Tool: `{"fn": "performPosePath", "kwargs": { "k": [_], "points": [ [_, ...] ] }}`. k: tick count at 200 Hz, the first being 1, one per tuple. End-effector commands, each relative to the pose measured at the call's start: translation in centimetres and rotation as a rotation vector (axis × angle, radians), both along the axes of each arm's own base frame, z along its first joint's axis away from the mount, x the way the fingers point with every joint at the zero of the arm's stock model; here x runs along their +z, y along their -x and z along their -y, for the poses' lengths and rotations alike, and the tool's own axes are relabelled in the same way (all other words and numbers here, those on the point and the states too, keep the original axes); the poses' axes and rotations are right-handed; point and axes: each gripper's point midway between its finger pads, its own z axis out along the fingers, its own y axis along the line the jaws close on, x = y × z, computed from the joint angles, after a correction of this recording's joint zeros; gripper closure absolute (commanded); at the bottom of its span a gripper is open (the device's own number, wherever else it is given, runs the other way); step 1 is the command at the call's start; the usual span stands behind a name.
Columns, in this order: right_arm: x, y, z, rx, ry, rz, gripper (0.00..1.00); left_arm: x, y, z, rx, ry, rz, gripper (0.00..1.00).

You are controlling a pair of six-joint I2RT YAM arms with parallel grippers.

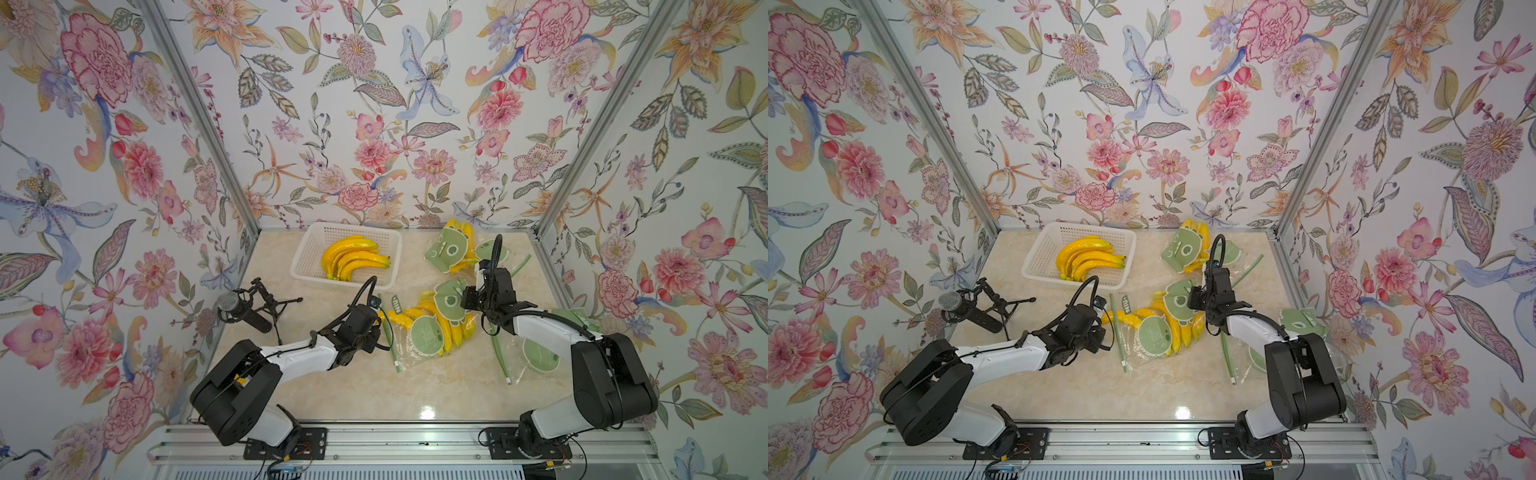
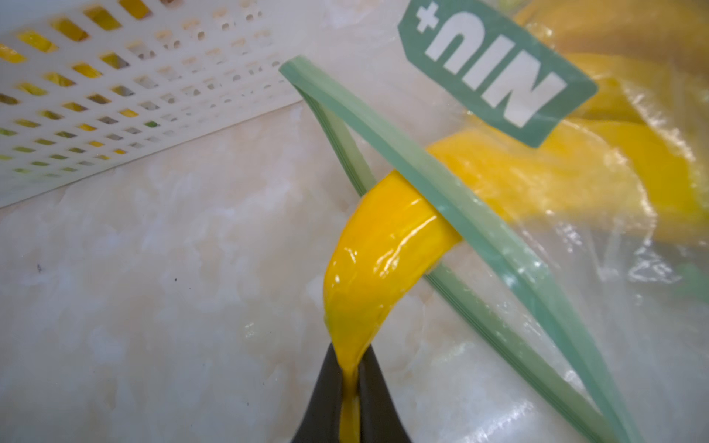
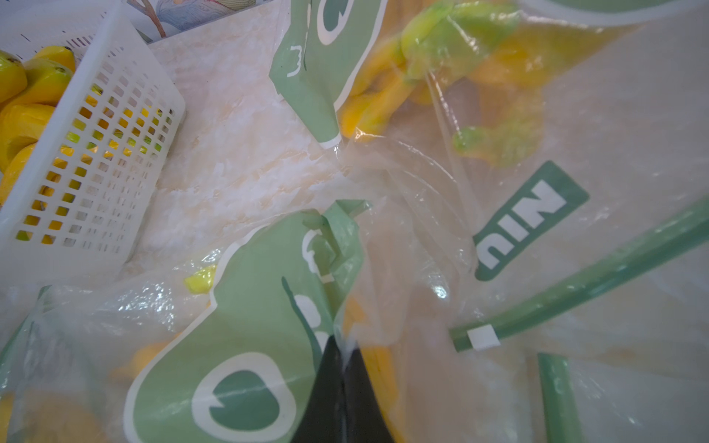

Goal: Open the zip-top bag and take out the banana
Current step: Pick up the banana from the zipper food storage bag.

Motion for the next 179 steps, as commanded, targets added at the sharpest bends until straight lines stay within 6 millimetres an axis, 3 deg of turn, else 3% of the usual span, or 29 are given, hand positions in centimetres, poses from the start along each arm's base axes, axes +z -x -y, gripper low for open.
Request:
{"fn": "performPosePath", "kwargs": {
  "k": [1,56,117,168,179],
  "points": [
    [0.4,0.4,0.6,-0.013,0.007,0.011,1.00,0.4,0.7,-1.5,0.076,-0.028,-0.008,0.92],
    [0.3,0.5,0.8,-0.021,0.008,0.007,1.00,1.6,1.6,-3.2,0.134,-0.022,0.007,0.93],
    [0.0,0.5,2.0,-0.078,0.003,-0.009,1.00,2.7,4.0,-7.5,0.359,-0.017,-0.040,0.92],
    [-0.3,0.2,2.1,-0.077,0.012,-0.015,1.00,7.2,4.9,-11.8,0.539,-0.059,0.026,0.92],
    [-0.2,0.2,2.2,-0.076,0.012,-0.011,1.00,8.0,4.8,-12.0,0.554,-0.040,0.043,0.92]
  ]
}}
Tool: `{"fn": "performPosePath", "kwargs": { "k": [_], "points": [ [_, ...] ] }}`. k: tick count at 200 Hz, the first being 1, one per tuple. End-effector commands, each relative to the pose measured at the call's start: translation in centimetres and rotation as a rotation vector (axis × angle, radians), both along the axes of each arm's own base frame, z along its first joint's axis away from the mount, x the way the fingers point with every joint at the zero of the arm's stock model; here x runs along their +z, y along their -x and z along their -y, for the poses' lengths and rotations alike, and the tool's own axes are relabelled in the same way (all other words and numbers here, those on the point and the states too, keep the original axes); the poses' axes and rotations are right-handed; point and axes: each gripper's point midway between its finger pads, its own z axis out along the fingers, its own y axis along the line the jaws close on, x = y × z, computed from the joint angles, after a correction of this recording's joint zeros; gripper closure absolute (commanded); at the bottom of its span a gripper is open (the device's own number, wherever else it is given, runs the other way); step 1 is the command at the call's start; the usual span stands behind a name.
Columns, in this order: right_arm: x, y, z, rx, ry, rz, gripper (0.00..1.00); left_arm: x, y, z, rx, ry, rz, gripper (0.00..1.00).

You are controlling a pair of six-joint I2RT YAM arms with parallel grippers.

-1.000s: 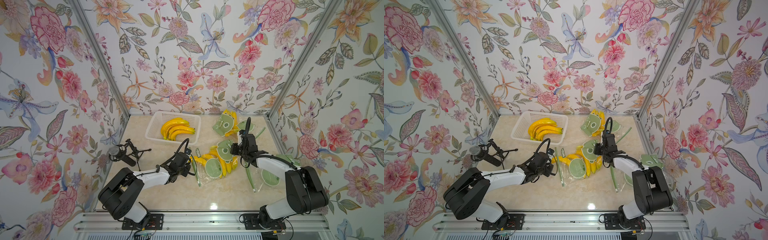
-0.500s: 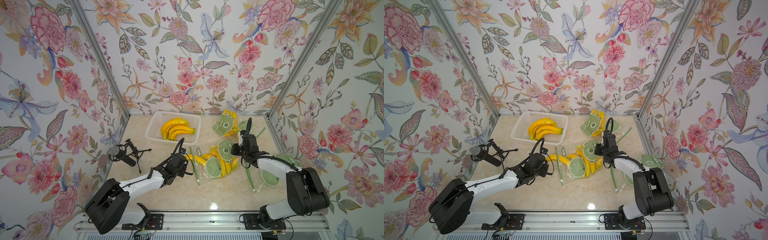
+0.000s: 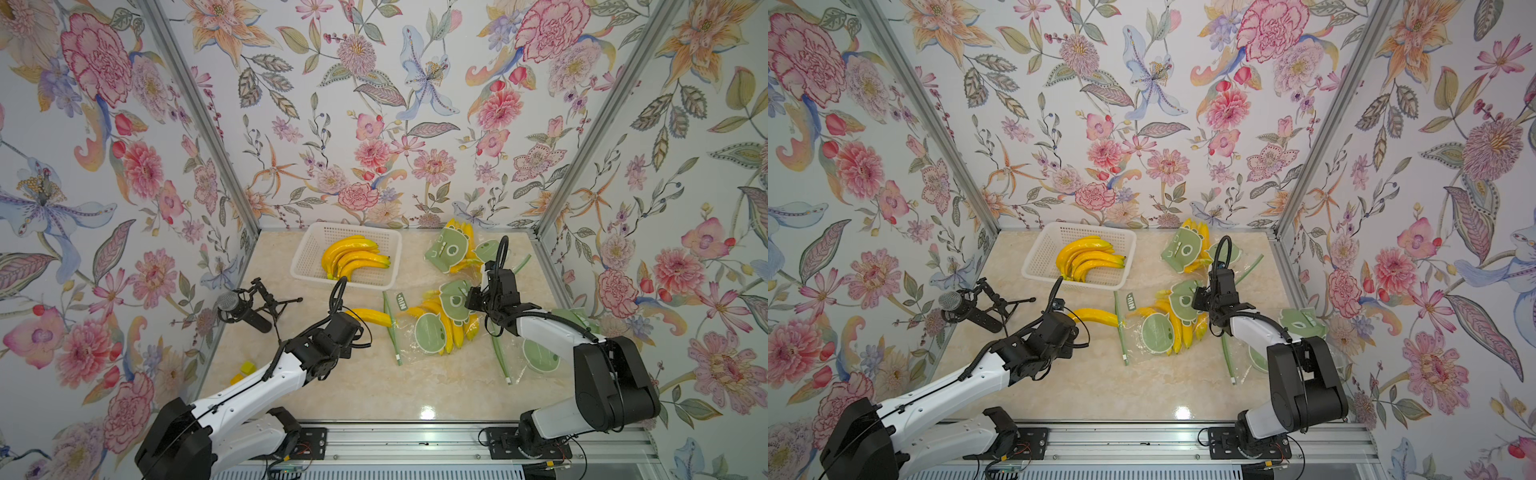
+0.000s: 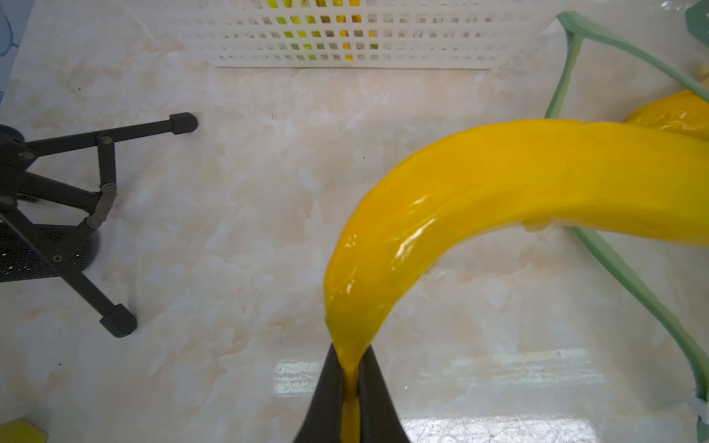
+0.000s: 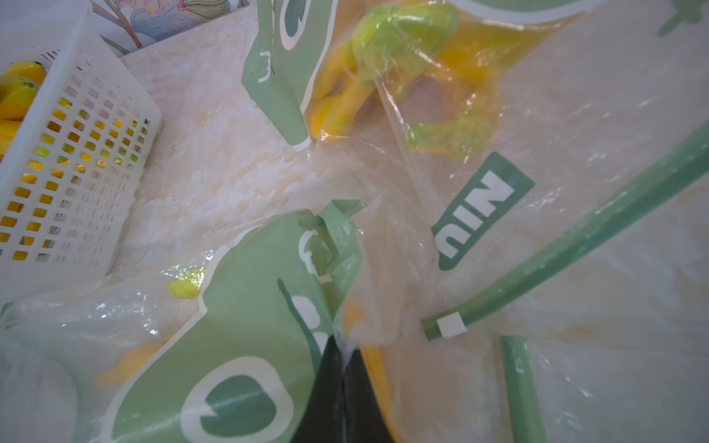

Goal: Open the zip-top bag and take out the banana
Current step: Pick up the banana from the zipper food storage bag.

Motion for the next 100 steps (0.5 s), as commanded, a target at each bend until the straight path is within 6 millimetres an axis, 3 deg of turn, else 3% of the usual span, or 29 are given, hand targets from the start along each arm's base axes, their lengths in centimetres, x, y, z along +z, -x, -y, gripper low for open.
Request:
{"fn": "performPosePath", "kwargs": {
  "k": [1,29,54,79,100],
  "points": [
    [0.0,0.1,0.6,-0.022,0.010,-0.004,1.00,2.4,0.2,-2.5,0.130,-0.028,0.044,0.92],
    [0.3,0.2,0.5,-0.021,-0.004,0.002,1.00,4.9,-0.4,-4.3,0.199,-0.013,0.091,0.92],
    [0.3,0.4,0.4,-0.020,-0.009,0.003,1.00,7.9,-2.1,-6.1,0.227,0.013,0.152,0.92],
    [0.5,0.5,0.3,-0.016,-0.015,0.010,1.00,10.8,-4.9,-7.0,0.241,0.009,0.210,0.92],
    [0.6,0.7,0.3,-0.018,-0.018,0.012,1.00,12.8,-8.6,-7.1,0.254,0.026,0.243,0.92]
  ]
}}
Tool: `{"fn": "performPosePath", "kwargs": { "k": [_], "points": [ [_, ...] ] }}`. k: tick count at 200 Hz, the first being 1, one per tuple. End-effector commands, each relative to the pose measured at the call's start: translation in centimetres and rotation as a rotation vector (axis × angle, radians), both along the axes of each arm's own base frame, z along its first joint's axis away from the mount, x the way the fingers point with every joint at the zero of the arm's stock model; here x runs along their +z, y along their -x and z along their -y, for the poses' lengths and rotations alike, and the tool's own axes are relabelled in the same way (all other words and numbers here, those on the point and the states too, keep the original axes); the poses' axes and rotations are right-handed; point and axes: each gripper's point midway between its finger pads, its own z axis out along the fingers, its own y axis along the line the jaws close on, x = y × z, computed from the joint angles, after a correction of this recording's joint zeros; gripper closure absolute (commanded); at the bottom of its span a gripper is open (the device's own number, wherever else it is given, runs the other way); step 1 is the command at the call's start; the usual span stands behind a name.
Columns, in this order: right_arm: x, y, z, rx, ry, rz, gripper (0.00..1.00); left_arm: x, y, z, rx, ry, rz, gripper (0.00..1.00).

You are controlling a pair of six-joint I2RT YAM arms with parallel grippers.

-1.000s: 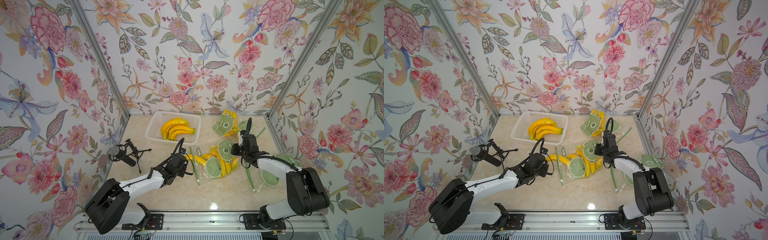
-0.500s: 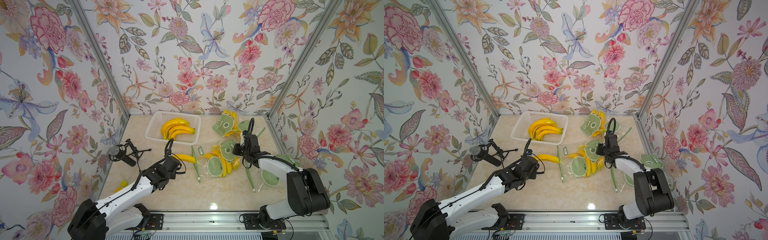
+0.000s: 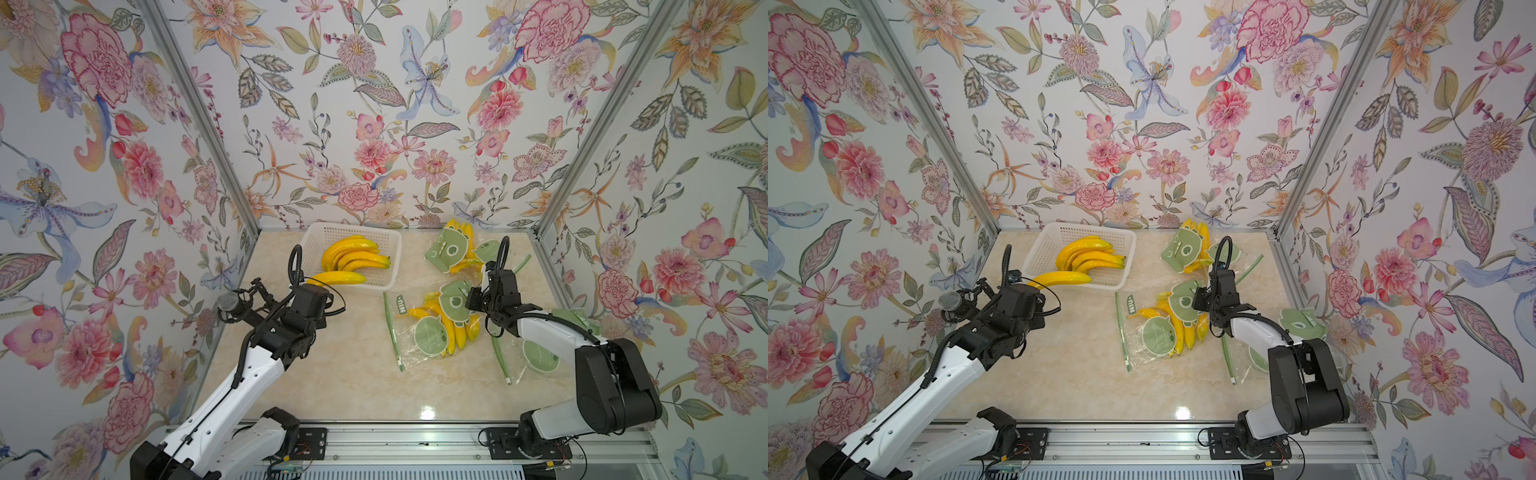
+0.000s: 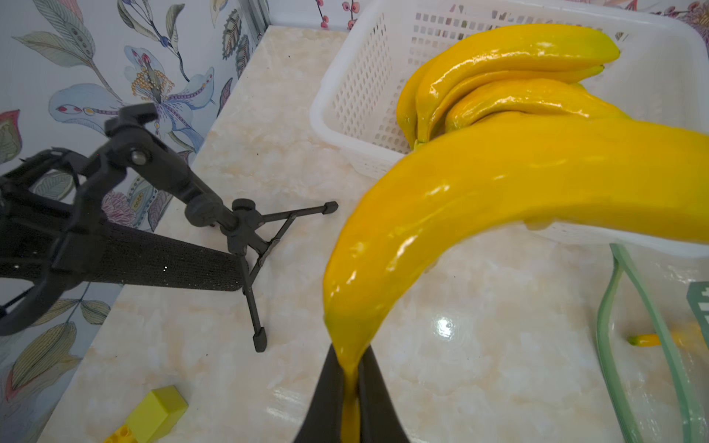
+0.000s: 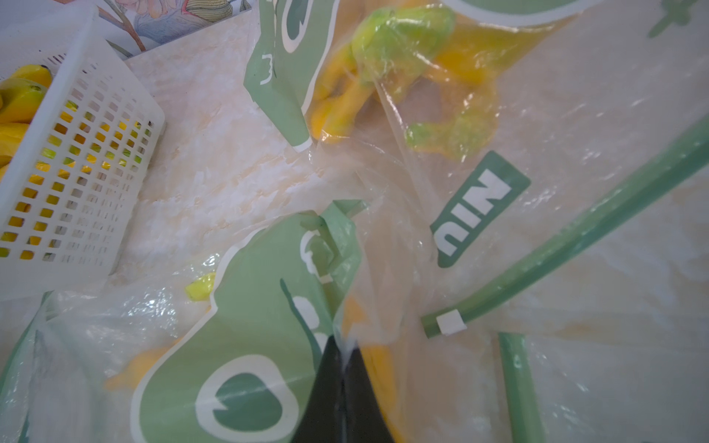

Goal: Open the zip-top bag and take out the banana
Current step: Pick up the banana from the zipper food storage bag, then place the banana in the basket.

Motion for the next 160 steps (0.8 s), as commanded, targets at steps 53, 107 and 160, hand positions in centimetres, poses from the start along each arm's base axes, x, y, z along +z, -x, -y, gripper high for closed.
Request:
{"fn": "performPosePath", "kwargs": {
  "k": [53,107,160],
  "points": [
    [0.5,0.9,-0.2,-0.006,-0.026,0.007,1.00,1.9,-13.1,-3.3,0.105,0.036,0.064,0.92],
    [0.1,1.2,-0.3,-0.004,-0.023,0.001,1.00,-2.2,-19.5,-4.1,0.157,0.055,-0.017,0.92],
    [-0.2,1.4,-0.1,-0.004,-0.016,-0.005,1.00,-6.1,-22.8,-4.1,0.181,0.074,-0.077,0.89]
  ]
}}
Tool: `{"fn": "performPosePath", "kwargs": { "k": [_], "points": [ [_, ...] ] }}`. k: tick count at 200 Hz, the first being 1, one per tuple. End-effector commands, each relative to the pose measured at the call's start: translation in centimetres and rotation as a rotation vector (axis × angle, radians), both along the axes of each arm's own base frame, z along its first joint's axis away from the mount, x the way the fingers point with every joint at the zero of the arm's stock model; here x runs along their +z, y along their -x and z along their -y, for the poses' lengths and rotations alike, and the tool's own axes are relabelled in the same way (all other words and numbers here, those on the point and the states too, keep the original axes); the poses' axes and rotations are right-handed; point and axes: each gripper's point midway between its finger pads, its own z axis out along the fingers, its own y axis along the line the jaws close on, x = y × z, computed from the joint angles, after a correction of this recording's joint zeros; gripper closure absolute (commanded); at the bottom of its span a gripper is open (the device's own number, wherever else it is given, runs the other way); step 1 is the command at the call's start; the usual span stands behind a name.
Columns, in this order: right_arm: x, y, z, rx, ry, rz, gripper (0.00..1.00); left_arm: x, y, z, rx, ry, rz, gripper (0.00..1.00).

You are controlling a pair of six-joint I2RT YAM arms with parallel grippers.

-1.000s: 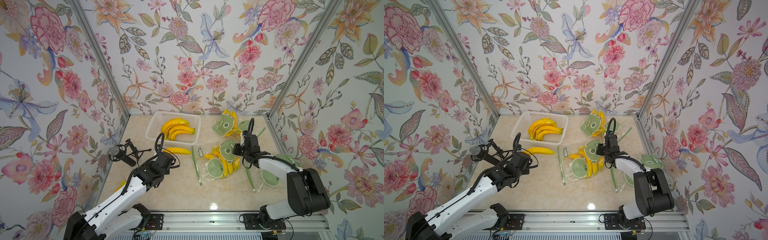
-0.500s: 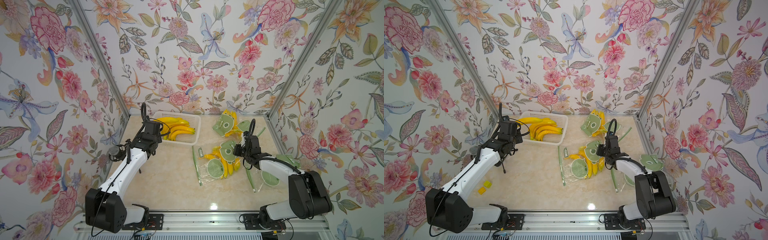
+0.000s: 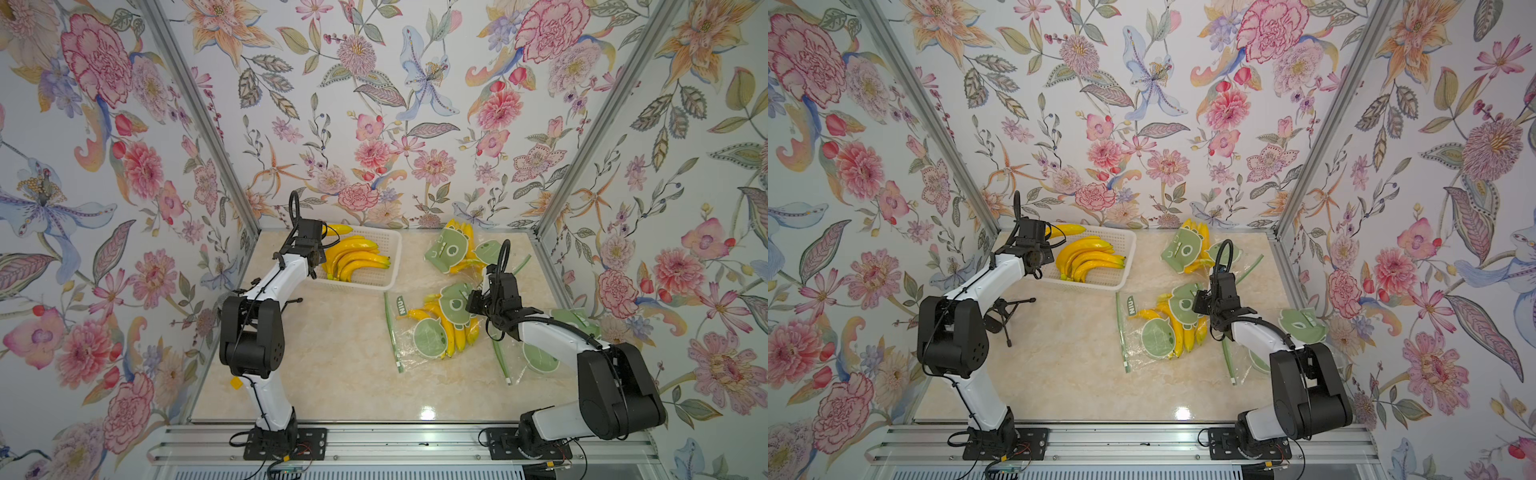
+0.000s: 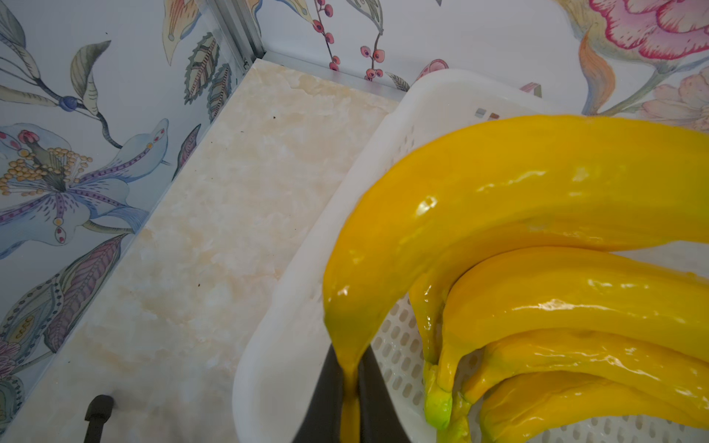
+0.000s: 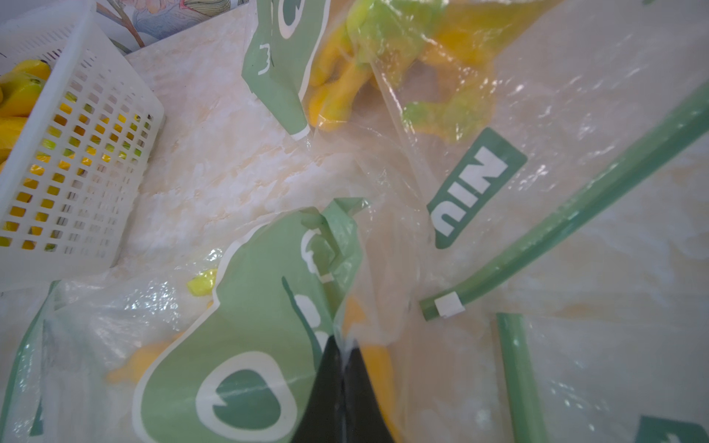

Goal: Open the zip-top bag and take out the banana
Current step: Place the banana in the basket.

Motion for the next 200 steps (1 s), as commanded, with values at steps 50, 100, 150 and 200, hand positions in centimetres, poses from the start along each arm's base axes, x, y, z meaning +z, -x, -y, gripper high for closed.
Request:
{"fn": "performPosePath", "kwargs": {
  "k": [50,100,150,200],
  "points": [
    [0.3,0.5,-0.1,0.000,-0.007,0.007,1.00,-4.0,-3.4,-0.7,0.034,0.023,-0.078,0.82],
    [0.5,0.4,0.1,-0.002,0.000,0.015,1.00,-2.7,-3.0,-0.5,0.013,0.024,-0.071,0.73],
    [0.4,0.4,0.1,-0.003,0.000,0.010,1.00,1.8,1.0,0.6,-0.056,0.025,0.016,0.65],
    [0.4,0.2,0.0,-0.002,0.002,0.008,1.00,2.7,7.2,6.9,-0.271,0.078,0.104,0.63]
  ]
}}
